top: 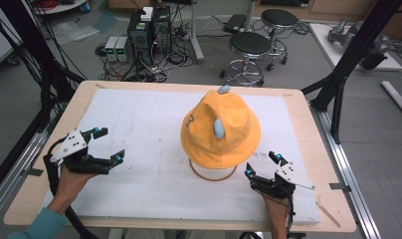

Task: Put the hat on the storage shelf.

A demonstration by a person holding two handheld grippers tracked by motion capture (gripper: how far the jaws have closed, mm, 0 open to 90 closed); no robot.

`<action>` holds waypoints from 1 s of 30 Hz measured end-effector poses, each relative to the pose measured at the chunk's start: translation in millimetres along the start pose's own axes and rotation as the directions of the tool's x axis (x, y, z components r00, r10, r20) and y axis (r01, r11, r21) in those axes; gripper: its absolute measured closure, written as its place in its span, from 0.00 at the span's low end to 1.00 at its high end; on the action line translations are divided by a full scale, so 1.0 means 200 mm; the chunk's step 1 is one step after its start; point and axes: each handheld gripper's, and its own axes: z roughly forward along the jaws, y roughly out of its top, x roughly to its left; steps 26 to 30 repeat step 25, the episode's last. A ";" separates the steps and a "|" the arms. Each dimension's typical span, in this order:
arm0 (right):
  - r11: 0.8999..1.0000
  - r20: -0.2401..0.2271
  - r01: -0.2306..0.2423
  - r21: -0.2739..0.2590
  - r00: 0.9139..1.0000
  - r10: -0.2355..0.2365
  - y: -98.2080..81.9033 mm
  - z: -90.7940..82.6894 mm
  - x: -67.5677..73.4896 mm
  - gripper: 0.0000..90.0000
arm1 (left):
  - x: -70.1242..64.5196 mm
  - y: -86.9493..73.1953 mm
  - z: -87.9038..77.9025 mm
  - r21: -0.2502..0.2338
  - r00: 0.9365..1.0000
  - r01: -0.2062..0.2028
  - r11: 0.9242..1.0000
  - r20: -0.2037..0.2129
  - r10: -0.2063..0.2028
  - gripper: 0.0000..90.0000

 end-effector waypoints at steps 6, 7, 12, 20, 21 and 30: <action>1.000 0.003 0.002 -0.004 1.000 -0.002 0.00 0.00 0.00 0.10 | -0.04 -0.18 -0.03 0.019 0.999 -0.038 0.999 -0.019 0.038 0.08; 1.000 0.003 0.003 -0.005 1.000 -0.003 0.00 0.00 0.00 0.10 | -0.04 -0.18 -0.03 0.019 0.999 -0.038 0.999 -0.019 0.038 0.08; 1.000 0.001 0.003 -0.006 1.000 -0.003 0.00 0.00 0.00 0.10 | -0.04 -0.27 -0.06 -0.008 0.999 -0.007 1.000 -0.031 0.007 0.08; 1.000 0.000 0.003 -0.006 1.000 -0.003 0.00 0.00 0.00 0.10 | -0.03 -0.28 -0.07 -0.034 0.999 -0.005 0.999 -0.034 0.004 0.08; 1.000 0.000 0.004 -0.007 1.000 -0.004 0.00 0.00 0.00 0.10 | -0.03 -0.28 -0.08 -0.035 0.999 0.000 0.999 -0.037 -0.001 0.08; 1.000 0.000 0.004 -0.006 1.000 -0.004 0.00 0.00 0.00 0.10 | -0.03 -0.29 -0.08 -0.042 0.999 -0.001 0.999 -0.037 -0.001 0.08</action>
